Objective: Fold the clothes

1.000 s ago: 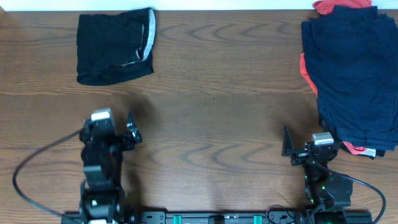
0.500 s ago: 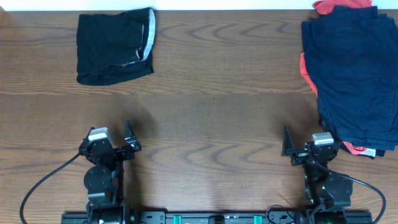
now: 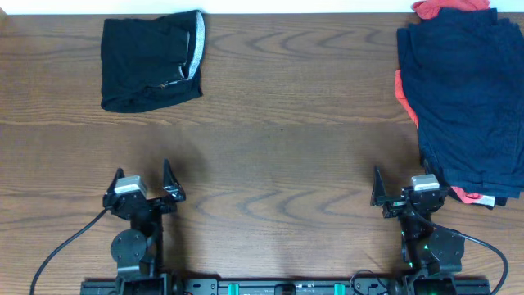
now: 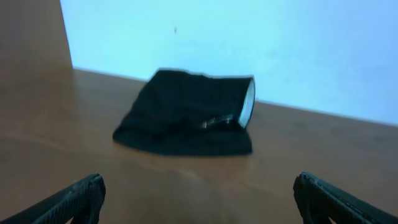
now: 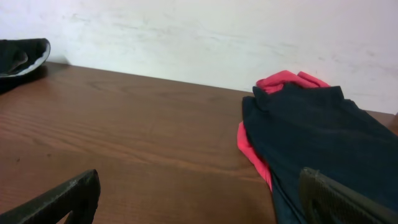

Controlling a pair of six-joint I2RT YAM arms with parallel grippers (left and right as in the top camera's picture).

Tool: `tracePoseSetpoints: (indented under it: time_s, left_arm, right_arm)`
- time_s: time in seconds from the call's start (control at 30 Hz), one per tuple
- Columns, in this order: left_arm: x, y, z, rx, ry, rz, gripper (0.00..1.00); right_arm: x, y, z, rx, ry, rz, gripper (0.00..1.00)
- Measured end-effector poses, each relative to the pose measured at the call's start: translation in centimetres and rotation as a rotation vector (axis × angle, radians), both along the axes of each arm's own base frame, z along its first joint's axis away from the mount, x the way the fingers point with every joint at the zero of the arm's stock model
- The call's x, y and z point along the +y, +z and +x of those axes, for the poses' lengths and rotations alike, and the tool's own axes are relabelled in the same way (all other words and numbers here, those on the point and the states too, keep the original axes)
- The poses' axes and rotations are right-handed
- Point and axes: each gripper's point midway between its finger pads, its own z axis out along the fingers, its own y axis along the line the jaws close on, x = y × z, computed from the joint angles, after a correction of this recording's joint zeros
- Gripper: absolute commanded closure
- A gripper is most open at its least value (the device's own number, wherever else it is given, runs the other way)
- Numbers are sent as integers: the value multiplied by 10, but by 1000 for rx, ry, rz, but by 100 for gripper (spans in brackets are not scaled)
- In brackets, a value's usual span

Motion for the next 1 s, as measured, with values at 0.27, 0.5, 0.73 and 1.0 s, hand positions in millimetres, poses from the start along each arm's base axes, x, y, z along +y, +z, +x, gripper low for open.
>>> tracePoseSetpoints:
  time_s: [0.27,0.5,0.73,1.0]
  left_arm:
    - [-4,-8,-1,35,-25,-6,2]
    - [-6,-7,-1,37,-32,-7,2]
    - [-6,-7,-1,37,-32,-7,2]
    - [-6,-7,-1,37,-32,-7,2]
  right_arm:
    - [0,0,0,0,0,0,1]
    - [0,0,0,0,0,0,1]
    - [0,0,0,0,0,0,1]
    - [0,0,0,0,0,0,1]
